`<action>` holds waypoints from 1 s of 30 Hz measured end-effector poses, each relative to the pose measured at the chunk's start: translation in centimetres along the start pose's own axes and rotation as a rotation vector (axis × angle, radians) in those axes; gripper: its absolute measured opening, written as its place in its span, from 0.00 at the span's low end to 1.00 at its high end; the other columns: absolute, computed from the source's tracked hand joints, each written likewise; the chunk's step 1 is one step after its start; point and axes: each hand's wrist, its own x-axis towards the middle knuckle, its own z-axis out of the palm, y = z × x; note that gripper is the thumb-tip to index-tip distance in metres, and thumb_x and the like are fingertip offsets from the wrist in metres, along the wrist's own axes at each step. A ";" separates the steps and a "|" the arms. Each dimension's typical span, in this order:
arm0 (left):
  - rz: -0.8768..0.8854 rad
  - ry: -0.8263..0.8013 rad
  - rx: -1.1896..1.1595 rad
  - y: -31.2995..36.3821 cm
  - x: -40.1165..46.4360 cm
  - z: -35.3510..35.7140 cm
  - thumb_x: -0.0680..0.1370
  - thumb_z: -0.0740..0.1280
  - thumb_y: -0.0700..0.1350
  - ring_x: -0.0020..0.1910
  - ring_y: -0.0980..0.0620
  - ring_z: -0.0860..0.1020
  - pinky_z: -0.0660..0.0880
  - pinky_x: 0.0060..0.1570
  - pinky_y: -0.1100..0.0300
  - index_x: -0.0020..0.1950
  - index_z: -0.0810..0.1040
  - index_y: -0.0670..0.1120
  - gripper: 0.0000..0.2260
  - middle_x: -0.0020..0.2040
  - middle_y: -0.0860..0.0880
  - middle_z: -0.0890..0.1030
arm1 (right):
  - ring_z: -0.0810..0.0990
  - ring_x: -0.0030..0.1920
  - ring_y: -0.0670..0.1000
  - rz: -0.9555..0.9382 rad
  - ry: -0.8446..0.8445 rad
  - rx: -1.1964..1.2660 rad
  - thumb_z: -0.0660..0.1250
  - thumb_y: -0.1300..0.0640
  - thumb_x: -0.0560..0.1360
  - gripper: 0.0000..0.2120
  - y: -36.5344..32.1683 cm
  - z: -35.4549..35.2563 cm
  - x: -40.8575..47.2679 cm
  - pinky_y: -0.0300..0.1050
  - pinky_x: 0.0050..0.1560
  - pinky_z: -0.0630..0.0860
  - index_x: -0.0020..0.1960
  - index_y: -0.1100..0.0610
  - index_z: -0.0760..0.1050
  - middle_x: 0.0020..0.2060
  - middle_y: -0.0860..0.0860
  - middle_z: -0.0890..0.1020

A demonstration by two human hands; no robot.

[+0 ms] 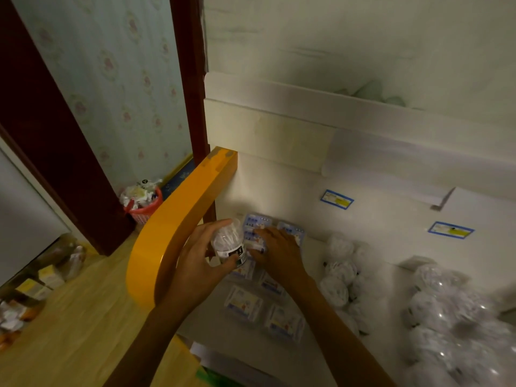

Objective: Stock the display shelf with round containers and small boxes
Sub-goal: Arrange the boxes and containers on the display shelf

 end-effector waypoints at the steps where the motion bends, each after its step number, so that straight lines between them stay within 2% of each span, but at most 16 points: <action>1: 0.004 -0.007 -0.004 0.0 -0.1 -0.2 0.69 0.75 0.47 0.59 0.57 0.75 0.79 0.50 0.55 0.66 0.72 0.49 0.27 0.60 0.52 0.75 | 0.72 0.63 0.57 -0.005 0.000 -0.023 0.66 0.48 0.73 0.23 -0.2 -0.2 -0.2 0.53 0.61 0.67 0.67 0.49 0.71 0.64 0.51 0.74; 4: 0.020 -0.031 0.012 -0.1 -0.5 -0.8 0.69 0.69 0.56 0.59 0.57 0.74 0.79 0.51 0.55 0.66 0.73 0.50 0.27 0.59 0.52 0.75 | 0.69 0.66 0.57 -0.003 -0.007 -0.027 0.66 0.53 0.73 0.23 -0.8 -1.2 -0.9 0.52 0.64 0.64 0.68 0.51 0.70 0.67 0.53 0.72; 8: 0.061 -0.089 0.001 -0.2 -1.2 -1.5 0.69 0.70 0.55 0.58 0.61 0.74 0.78 0.50 0.60 0.65 0.72 0.52 0.26 0.59 0.54 0.74 | 0.67 0.68 0.55 0.019 0.044 0.002 0.67 0.48 0.74 0.24 -0.4 -4.1 -3.3 0.51 0.67 0.62 0.69 0.51 0.69 0.68 0.52 0.72; 11: 0.095 -0.144 -0.020 0.2 -1.7 -1.6 0.69 0.69 0.58 0.57 0.60 0.74 0.77 0.49 0.65 0.65 0.72 0.49 0.28 0.59 0.52 0.74 | 0.70 0.66 0.54 0.003 0.098 -0.017 0.67 0.47 0.74 0.24 0.3 -6.6 -6.2 0.50 0.66 0.64 0.68 0.51 0.70 0.66 0.52 0.74; 13: 0.105 -0.160 -0.014 0.7 -2.2 -1.2 0.68 0.68 0.59 0.56 0.59 0.74 0.78 0.49 0.65 0.65 0.73 0.49 0.28 0.59 0.50 0.74 | 0.72 0.64 0.53 0.028 0.115 -0.025 0.66 0.46 0.73 0.24 0.4 -8.0 -8.2 0.48 0.65 0.64 0.67 0.51 0.71 0.65 0.51 0.75; 17: 0.152 -0.225 -0.008 1.6 -4.0 0.0 0.69 0.67 0.59 0.59 0.54 0.73 0.79 0.50 0.55 0.65 0.73 0.49 0.27 0.60 0.50 0.74 | 0.75 0.61 0.53 0.096 0.177 -0.057 0.64 0.44 0.72 0.24 0.4 -9.6 -13.0 0.43 0.60 0.63 0.65 0.52 0.73 0.61 0.51 0.78; 19: 0.167 -0.265 -0.042 2.2 -4.9 0.7 0.69 0.67 0.59 0.60 0.54 0.72 0.78 0.51 0.56 0.65 0.71 0.51 0.26 0.61 0.51 0.72 | 0.74 0.62 0.52 0.148 0.193 -0.063 0.65 0.44 0.72 0.24 0.4 -10.0 -15.4 0.44 0.63 0.63 0.66 0.52 0.73 0.62 0.51 0.77; 23: 0.187 -0.328 -0.127 3.5 -6.6 2.3 0.69 0.68 0.57 0.62 0.55 0.70 0.77 0.53 0.55 0.65 0.71 0.51 0.26 0.61 0.52 0.72 | 0.74 0.62 0.51 0.215 0.233 -0.088 0.66 0.44 0.72 0.24 1.0 -10.9 -19.6 0.49 0.64 0.69 0.65 0.51 0.72 0.62 0.49 0.77; 26: 0.199 -0.373 -0.149 4.4 -7.6 3.6 0.68 0.71 0.53 0.62 0.55 0.71 0.76 0.55 0.55 0.65 0.72 0.50 0.26 0.61 0.52 0.73 | 0.74 0.62 0.50 0.247 0.255 -0.106 0.65 0.43 0.72 0.24 1.8 -11.8 -22.3 0.47 0.64 0.67 0.65 0.51 0.72 0.62 0.48 0.77; 28: 0.201 -0.405 -0.153 5.0 -8.1 4.7 0.68 0.72 0.53 0.60 0.55 0.72 0.76 0.53 0.57 0.64 0.72 0.52 0.26 0.61 0.53 0.73 | 0.75 0.62 0.51 0.272 0.294 -0.095 0.65 0.45 0.72 0.23 2.3 -12.3 -23.8 0.45 0.64 0.65 0.65 0.51 0.73 0.61 0.49 0.78; 30: 0.209 -0.428 -0.156 5.8 -8.5 5.8 0.68 0.71 0.55 0.58 0.55 0.72 0.76 0.47 0.63 0.64 0.72 0.54 0.25 0.60 0.54 0.73 | 0.75 0.61 0.52 0.300 0.335 -0.084 0.66 0.47 0.71 0.23 2.8 -12.6 -25.2 0.44 0.62 0.65 0.64 0.52 0.74 0.60 0.50 0.78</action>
